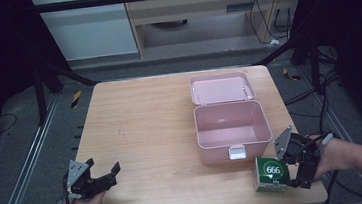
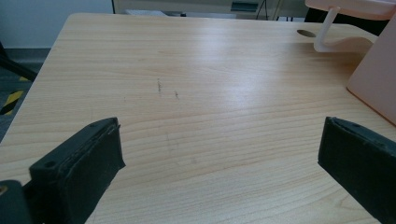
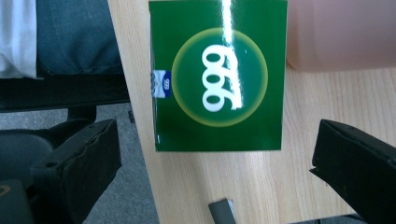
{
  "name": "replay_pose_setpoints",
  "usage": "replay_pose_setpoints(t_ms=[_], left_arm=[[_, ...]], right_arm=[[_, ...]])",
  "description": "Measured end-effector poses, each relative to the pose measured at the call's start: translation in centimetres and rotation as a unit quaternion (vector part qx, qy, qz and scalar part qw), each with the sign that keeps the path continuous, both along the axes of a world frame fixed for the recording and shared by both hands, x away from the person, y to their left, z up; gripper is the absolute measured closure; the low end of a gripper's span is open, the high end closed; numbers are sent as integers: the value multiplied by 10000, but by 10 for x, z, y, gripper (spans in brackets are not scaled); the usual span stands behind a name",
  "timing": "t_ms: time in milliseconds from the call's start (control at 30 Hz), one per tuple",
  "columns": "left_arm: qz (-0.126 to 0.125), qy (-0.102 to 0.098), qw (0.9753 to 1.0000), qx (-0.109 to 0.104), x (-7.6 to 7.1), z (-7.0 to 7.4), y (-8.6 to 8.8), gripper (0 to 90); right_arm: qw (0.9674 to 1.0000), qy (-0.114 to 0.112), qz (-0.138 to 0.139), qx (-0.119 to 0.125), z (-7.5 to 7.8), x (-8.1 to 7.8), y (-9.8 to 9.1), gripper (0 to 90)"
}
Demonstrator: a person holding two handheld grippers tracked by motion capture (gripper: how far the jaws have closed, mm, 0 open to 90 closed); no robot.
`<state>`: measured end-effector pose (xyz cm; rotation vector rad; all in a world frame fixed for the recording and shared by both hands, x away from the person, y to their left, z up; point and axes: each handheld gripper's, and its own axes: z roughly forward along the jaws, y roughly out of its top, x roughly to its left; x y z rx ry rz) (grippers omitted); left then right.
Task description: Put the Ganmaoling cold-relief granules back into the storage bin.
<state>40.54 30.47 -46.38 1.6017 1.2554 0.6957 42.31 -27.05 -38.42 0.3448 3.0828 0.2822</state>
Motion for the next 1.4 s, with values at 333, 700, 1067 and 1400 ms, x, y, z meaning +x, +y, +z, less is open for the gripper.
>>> replay_pose_setpoints(t_ms=[333,700,1067,1400], left_arm=[[3,5,10000,-9,0,0,0,0],[-16,5,10000,8,0,0,0,0],[-19,4,10000,-10,0,0,0,0],[-21,3,10000,7,0,0,0,0]], right_arm=[[9998,111,31,-143,-9,4,19,9],[9994,154,90,-284,-25,7,30,4],[9991,134,123,-381,-40,9,34,25],[9993,60,120,-355,-44,11,32,153]])
